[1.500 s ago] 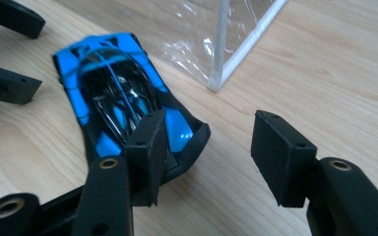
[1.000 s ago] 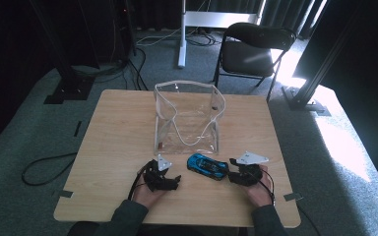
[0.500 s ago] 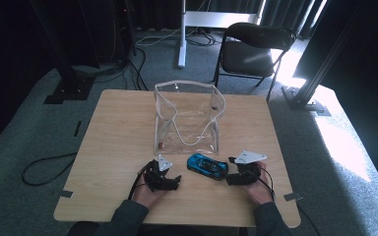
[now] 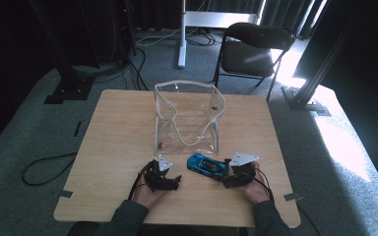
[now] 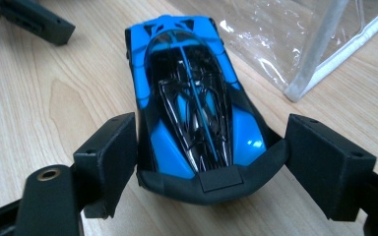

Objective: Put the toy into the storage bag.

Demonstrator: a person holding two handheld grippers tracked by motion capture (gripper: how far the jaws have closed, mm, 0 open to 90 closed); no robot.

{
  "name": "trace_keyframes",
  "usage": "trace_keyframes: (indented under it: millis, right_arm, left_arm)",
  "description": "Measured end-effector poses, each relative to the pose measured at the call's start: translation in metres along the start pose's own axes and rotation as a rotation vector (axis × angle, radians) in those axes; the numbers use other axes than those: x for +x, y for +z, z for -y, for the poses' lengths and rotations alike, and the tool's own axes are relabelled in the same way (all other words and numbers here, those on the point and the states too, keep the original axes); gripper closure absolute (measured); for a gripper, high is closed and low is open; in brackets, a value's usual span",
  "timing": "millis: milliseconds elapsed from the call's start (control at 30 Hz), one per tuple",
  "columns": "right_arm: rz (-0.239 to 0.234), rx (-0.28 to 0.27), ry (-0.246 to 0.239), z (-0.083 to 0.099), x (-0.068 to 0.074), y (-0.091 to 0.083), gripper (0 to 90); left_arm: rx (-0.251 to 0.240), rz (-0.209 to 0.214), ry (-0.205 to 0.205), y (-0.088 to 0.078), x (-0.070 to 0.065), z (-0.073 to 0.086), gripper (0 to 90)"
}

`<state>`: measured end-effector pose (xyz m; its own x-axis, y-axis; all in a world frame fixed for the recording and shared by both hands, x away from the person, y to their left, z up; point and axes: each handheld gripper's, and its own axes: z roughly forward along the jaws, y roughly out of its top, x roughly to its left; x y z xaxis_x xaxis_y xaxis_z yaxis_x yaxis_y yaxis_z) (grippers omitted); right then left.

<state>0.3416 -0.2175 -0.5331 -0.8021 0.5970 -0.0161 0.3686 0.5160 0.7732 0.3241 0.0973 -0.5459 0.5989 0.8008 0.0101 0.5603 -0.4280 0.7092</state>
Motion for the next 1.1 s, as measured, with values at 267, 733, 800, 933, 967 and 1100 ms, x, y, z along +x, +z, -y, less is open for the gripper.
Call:
trace_keyframes:
  millis: [267, 733, 800, 933, 967, 1100]
  right_arm:
    - [-0.014, 0.040, -0.023, 0.010, -0.002, 0.010, 19.4]
    - [-0.034, 0.044, -0.070, 0.006, -0.004, 0.017, 20.8]
    - [-0.033, 0.043, -0.075, 0.006, -0.004, 0.016, 21.2]
    - [-0.048, 0.020, -0.068, 0.007, -0.003, 0.014, 22.9]
    - [-0.045, 0.018, -0.070, 0.007, -0.003, 0.013, 23.0]
    - [-0.052, -0.022, -0.062, 0.006, 0.000, 0.008, 23.6]
  left_arm:
    - [0.000, -0.001, 0.001, 0.000, 0.000, 0.000, 15.2]
    - [0.000, -0.001, 0.001, 0.000, 0.000, 0.000, 15.2]
    - [0.000, -0.001, 0.001, 0.000, 0.000, 0.000, 15.2]
    - [0.001, -0.001, 0.001, 0.000, 0.000, 0.000, 15.2]
    - [0.000, -0.001, 0.001, 0.000, 0.000, 0.000, 15.2]
    - [0.000, -0.001, 0.001, 0.000, 0.000, 0.000, 15.2]
